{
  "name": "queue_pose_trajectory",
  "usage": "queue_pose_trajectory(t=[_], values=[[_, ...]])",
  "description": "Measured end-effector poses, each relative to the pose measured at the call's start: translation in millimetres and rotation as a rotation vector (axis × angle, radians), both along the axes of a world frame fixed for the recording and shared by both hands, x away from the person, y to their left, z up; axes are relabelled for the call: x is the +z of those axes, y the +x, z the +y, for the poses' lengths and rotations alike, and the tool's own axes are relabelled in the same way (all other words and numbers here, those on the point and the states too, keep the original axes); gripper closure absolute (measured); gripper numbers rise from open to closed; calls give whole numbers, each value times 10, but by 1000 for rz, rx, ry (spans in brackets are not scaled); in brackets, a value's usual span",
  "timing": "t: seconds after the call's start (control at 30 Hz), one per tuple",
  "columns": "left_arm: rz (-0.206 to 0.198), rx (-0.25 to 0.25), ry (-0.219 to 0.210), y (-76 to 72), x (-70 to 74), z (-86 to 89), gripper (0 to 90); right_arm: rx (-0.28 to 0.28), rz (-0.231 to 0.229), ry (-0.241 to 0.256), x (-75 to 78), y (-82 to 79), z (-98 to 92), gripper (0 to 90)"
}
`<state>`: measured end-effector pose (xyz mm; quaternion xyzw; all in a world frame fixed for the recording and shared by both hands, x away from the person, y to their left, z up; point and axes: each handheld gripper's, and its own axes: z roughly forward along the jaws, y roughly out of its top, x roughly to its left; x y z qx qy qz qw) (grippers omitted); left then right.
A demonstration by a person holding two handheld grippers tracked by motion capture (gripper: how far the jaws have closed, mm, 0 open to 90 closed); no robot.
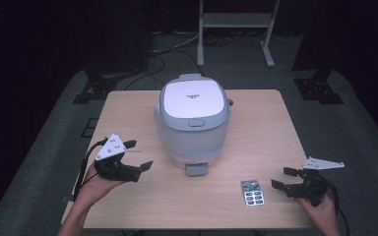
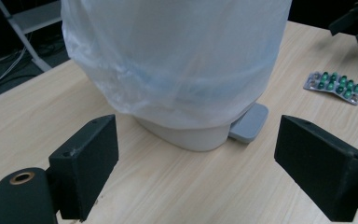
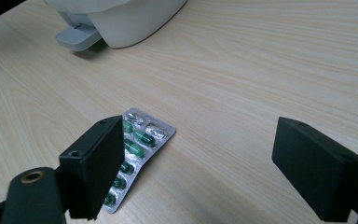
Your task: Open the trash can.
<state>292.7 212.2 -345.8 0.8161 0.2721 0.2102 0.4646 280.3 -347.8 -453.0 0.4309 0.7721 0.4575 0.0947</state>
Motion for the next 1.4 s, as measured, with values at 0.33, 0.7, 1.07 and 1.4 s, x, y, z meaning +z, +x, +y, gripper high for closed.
queue_pose_trajectory(t=[0.33, 0.7, 1.07, 1.4], values=[[1, -59, 8, 41, 291, -80, 169, 5, 5, -4, 3, 4, 16, 156], [-20, -111, 24, 105, 557, -207, 253, 7, 4, -5, 4, 7, 17, 156], [-36, -185, 22, 159, 855, -363, 494, 13, 3, -7, 3, 7, 24, 156], [-45, -238, 42, 229, 996, -563, 750, 17, 7, -4, 1, 13, 32, 156]])
